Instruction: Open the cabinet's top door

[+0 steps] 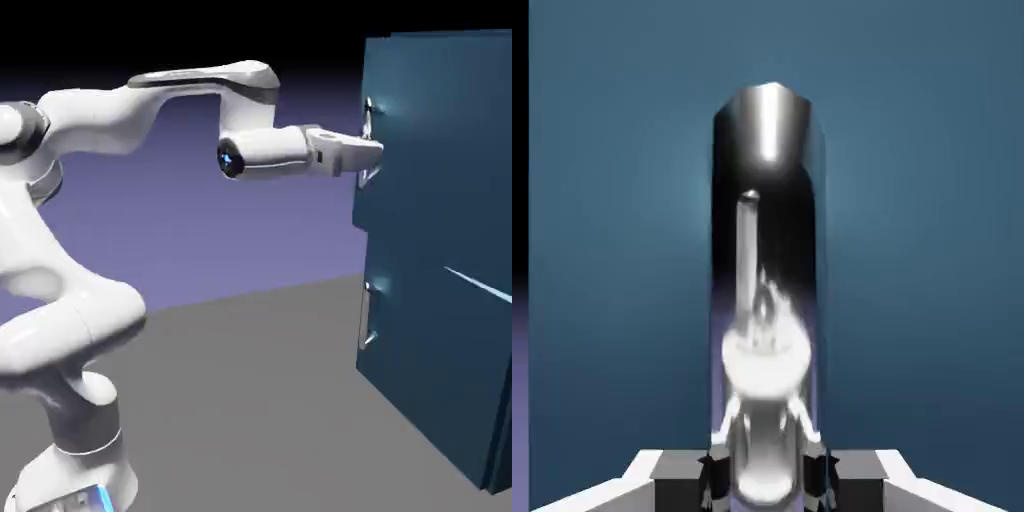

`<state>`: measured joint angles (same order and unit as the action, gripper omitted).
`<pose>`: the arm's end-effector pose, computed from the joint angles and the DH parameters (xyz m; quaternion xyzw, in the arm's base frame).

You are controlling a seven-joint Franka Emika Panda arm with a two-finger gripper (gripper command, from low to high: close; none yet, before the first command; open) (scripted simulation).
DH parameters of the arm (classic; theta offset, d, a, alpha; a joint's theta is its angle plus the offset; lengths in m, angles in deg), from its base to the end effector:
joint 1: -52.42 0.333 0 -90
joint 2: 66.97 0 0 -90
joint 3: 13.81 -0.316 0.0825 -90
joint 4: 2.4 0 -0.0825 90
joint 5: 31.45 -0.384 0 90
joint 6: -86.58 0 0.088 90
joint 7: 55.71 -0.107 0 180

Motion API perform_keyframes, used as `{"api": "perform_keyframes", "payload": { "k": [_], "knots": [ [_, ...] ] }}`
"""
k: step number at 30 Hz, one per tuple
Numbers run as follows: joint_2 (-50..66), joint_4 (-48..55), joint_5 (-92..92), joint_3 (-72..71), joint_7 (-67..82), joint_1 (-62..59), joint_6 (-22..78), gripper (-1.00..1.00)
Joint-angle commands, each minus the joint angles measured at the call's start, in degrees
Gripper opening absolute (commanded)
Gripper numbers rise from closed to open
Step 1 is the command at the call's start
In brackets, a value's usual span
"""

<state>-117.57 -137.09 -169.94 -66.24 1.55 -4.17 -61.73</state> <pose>0.4364 0.0463 0.5756 -0.6727 0.2180 -0.6299 0.3211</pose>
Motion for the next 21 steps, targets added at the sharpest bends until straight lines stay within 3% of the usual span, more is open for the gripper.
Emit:
{"api": "perform_keyframes", "payload": {
  "k": [1, 12, 21],
  "knots": [
    [-0.4, -1.8, 1.4, 2.1, -0.2, 1.7, 1.9, -1.0],
    [-5.4, -17.0, 20.4, 24.9, -2.4, 12.5, 26.0, -1.0],
    [-2.7, -19.6, 39.1, 43.5, -0.9, 12.3, 47.8, -1.0]
  ]
}}
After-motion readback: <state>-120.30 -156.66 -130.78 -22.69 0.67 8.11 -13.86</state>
